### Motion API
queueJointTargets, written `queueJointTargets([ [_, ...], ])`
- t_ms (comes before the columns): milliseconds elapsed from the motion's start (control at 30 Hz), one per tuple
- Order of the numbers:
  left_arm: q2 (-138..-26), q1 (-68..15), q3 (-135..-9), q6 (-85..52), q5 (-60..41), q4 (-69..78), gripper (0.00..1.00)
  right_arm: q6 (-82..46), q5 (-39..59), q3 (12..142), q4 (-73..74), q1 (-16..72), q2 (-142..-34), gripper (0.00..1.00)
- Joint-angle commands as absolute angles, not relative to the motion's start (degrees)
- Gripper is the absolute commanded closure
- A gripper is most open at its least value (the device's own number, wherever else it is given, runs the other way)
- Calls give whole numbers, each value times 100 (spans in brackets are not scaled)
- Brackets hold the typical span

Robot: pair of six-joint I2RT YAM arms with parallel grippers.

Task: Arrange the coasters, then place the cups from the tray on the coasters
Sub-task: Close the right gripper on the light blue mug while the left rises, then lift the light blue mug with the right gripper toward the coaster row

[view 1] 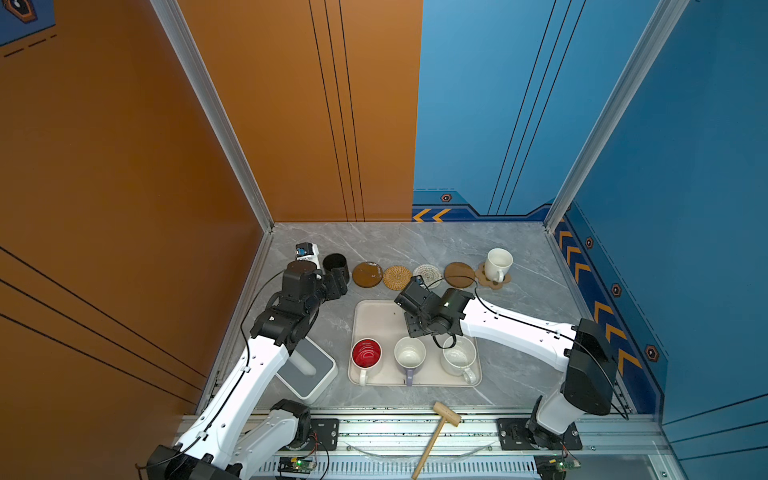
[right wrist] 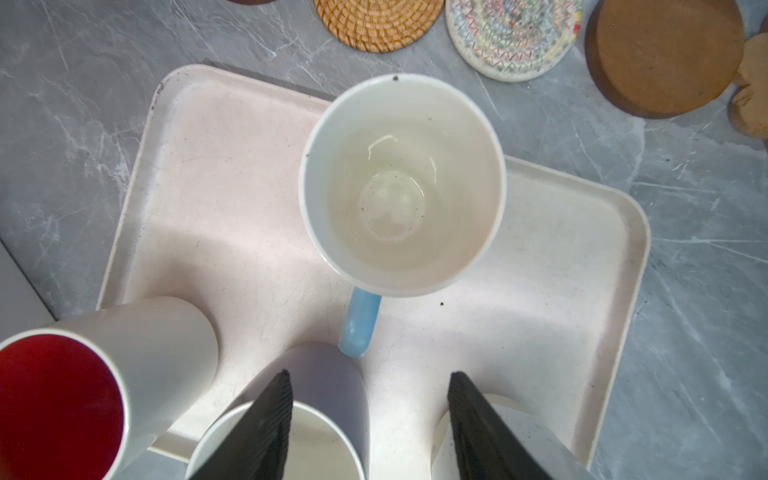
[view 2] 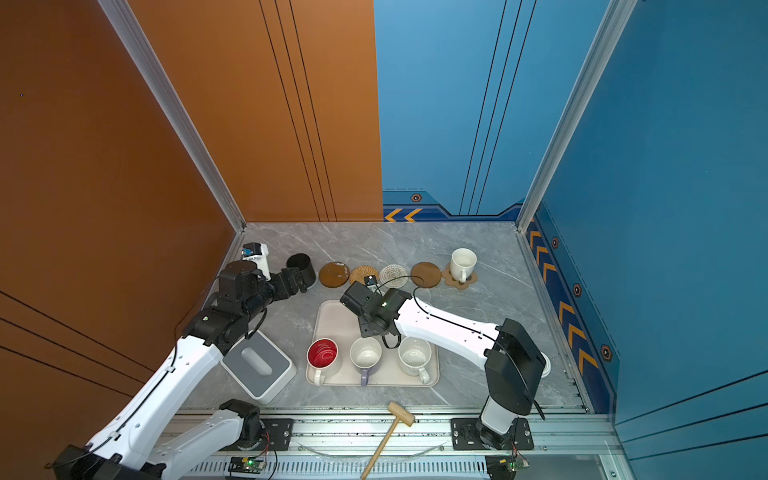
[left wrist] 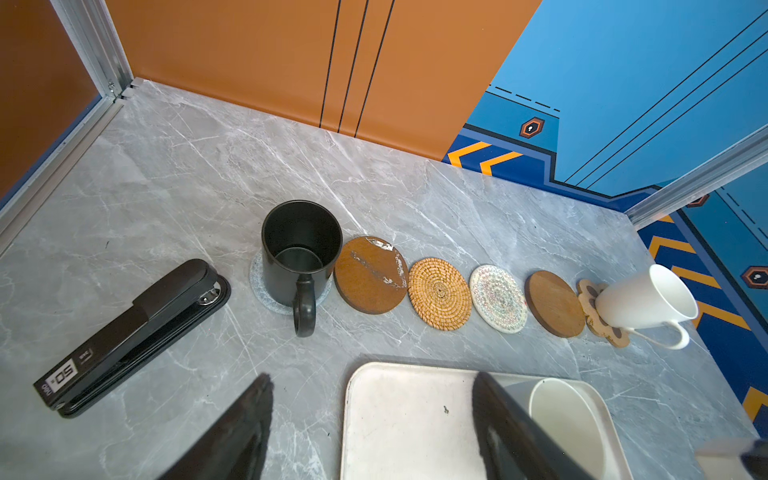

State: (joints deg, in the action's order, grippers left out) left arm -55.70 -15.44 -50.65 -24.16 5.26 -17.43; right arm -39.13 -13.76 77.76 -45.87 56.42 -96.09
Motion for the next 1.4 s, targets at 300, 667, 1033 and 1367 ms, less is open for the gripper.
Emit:
queueJointTargets([
  [300,-5502,-1600,-5065,-2242,341,-1912,24,-4160,-1274,8125,-4536,5617,-10158,46],
  [667,-5529,-1597,-5126,-2232,293,-1987,24,-4207,-1248,8166,-4544,5509,-10348,47],
  [1033,-5485,-1600,-5142,-2215,271,-2047,24,-4244,-1233,8227,-4537,5467,-10477,52],
  [1367,-5414,-1600,-5195,-2115,360,-2215,23,-4322,-1274,8228,-4541,5432,-10538,57],
])
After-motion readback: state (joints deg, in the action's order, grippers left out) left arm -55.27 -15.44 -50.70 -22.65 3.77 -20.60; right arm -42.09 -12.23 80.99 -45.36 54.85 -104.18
